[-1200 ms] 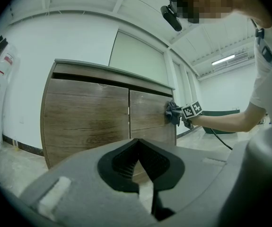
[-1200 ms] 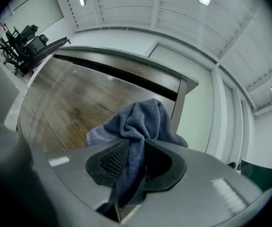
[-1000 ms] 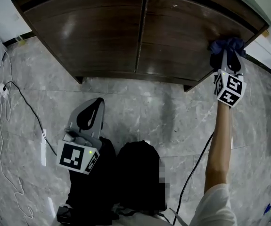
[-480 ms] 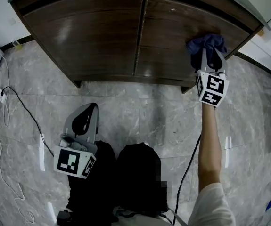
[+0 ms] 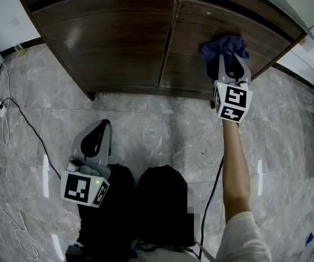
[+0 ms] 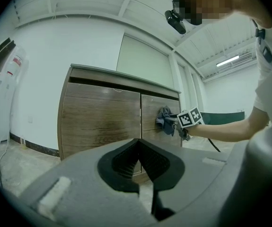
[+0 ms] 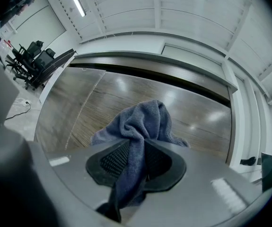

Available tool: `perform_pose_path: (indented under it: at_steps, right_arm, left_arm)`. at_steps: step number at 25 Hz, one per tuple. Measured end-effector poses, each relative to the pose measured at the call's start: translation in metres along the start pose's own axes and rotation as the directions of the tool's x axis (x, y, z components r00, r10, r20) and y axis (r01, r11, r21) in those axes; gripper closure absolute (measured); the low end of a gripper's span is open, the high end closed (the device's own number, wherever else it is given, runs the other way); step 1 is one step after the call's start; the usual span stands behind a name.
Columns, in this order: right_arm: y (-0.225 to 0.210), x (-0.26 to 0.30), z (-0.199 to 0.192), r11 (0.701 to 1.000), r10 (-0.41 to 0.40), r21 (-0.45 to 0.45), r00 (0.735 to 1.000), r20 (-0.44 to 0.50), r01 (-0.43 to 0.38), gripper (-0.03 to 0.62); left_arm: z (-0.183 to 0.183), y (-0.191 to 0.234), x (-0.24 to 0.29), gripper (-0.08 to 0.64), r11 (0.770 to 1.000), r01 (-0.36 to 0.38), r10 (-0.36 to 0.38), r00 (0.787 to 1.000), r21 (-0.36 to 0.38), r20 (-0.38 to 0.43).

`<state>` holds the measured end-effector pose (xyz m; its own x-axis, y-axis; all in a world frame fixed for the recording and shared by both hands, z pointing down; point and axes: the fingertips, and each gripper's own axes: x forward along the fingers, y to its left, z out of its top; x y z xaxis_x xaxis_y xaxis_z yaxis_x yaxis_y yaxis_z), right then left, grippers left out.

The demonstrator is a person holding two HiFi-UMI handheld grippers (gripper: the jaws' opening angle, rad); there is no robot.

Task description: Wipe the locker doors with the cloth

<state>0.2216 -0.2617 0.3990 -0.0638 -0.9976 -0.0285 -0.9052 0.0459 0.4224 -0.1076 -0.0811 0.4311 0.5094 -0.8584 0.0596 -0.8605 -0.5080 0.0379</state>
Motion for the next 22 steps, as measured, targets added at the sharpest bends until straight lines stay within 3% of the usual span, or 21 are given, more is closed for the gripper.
perform_pose_path:
  at_steps: [14,22]
  right_arm:
    - [0.094,0.012,0.037,0.988,0.145,-0.058,0.988,0.056,-0.142,0.499]
    - [0.136,0.015,0.024,0.971,0.228,-0.088,0.973,0.034,-0.224,0.499]
  left_arm:
    - [0.003,0.019,-0.014,0.558,0.999,-0.030,0.030,0.999,-0.015,0.015]
    - [0.002,0.024,-0.018,0.558,0.999,-0.043,0.044,0.999,-0.011,0.012]
